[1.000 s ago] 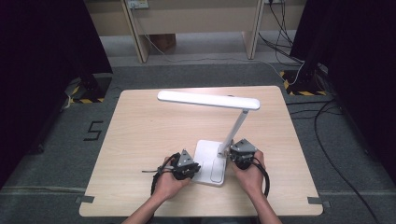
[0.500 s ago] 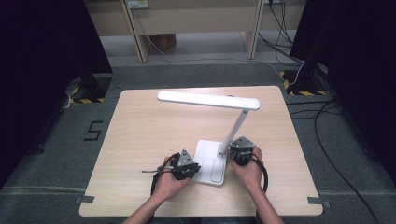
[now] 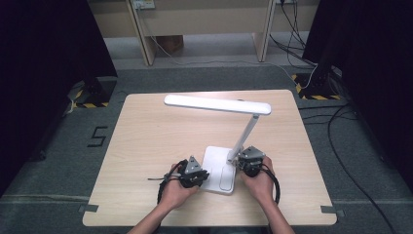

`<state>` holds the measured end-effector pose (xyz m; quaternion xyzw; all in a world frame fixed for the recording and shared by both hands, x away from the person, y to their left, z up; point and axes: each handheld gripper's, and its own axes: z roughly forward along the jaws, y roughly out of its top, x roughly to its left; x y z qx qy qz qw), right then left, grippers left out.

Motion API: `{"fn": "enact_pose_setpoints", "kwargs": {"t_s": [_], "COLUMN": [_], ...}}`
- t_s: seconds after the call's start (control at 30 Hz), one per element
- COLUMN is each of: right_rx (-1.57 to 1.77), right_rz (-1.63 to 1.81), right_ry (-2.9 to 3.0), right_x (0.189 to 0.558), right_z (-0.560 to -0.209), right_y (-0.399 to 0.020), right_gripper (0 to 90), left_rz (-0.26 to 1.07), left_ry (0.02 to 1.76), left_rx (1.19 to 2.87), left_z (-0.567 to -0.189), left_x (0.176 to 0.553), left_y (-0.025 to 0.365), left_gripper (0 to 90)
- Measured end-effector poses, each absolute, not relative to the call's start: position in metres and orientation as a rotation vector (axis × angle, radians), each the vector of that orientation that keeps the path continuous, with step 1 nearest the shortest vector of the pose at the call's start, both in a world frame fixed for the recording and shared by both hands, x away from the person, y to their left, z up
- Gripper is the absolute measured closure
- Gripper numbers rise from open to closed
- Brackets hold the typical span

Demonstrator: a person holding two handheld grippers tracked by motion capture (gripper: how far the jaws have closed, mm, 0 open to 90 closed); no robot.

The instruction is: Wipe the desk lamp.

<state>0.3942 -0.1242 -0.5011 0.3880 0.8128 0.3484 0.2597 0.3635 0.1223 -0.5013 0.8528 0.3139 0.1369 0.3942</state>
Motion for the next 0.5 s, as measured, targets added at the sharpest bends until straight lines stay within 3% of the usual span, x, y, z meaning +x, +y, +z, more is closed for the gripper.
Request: {"fn": "enact_pose_setpoints", "kwargs": {"t_s": [0.5], "right_rx": [1.041], "right_rz": [0.942], "right_ry": [2.230], "right_x": [0.377], "right_z": [-0.501], "right_y": [-0.122], "right_gripper": [82.1], "left_rz": [0.348], "left_ry": [0.793], "left_rx": [2.173], "left_z": [-0.501], "left_x": [0.364], "left_y": [0.122], "left_gripper": [80.8]}}
